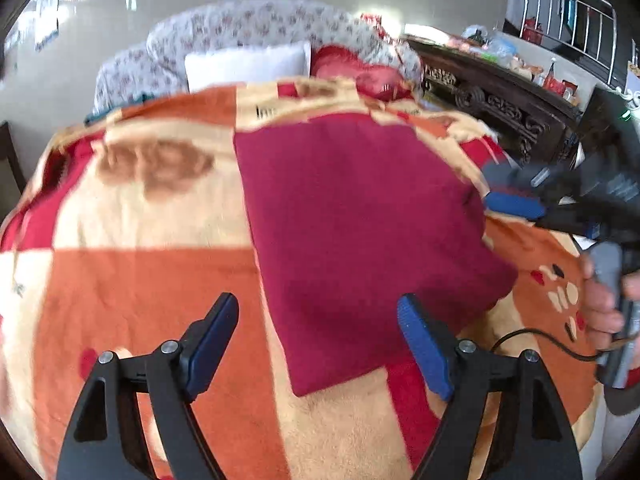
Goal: Fold small clothes
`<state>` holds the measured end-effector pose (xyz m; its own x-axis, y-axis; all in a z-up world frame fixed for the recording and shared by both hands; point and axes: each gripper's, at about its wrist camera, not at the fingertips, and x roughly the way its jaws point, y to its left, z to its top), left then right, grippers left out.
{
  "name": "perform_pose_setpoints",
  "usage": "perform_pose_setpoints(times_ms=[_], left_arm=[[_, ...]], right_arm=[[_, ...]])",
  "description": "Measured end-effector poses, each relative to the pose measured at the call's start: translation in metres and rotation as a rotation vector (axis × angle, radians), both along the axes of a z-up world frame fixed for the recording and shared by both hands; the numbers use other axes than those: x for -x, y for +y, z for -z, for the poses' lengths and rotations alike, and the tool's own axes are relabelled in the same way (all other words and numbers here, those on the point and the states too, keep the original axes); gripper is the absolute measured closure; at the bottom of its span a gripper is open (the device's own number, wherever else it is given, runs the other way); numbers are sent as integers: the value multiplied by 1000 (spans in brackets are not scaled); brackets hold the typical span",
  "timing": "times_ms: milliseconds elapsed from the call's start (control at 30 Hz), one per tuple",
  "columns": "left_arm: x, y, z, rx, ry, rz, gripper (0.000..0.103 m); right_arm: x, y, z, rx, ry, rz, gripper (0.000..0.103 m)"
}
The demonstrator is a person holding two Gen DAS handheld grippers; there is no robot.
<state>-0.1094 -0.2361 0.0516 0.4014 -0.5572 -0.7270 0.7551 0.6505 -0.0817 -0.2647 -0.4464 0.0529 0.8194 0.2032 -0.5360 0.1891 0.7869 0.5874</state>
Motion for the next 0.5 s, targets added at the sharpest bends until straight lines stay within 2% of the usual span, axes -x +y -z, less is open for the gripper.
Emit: perform_pose_setpoints(times_ms=[133,233,333,367,500], left_arm=[[9,-7,19,-29,9,16,22],[14,-10,29,-52,11,25,22],[10,-8,32,-51,32,17,22],[12,-4,31,-51,36,16,22],[24,16,8,-24,-31,16,22]], right_arm=[[-5,19,2,7,24,-32,14],[-20,32,24,38,108,-31,17],[-22,31,42,31,116,-24,73],[-16,31,40,28,86,-23,79],[14,41,26,57,14,-63,81]])
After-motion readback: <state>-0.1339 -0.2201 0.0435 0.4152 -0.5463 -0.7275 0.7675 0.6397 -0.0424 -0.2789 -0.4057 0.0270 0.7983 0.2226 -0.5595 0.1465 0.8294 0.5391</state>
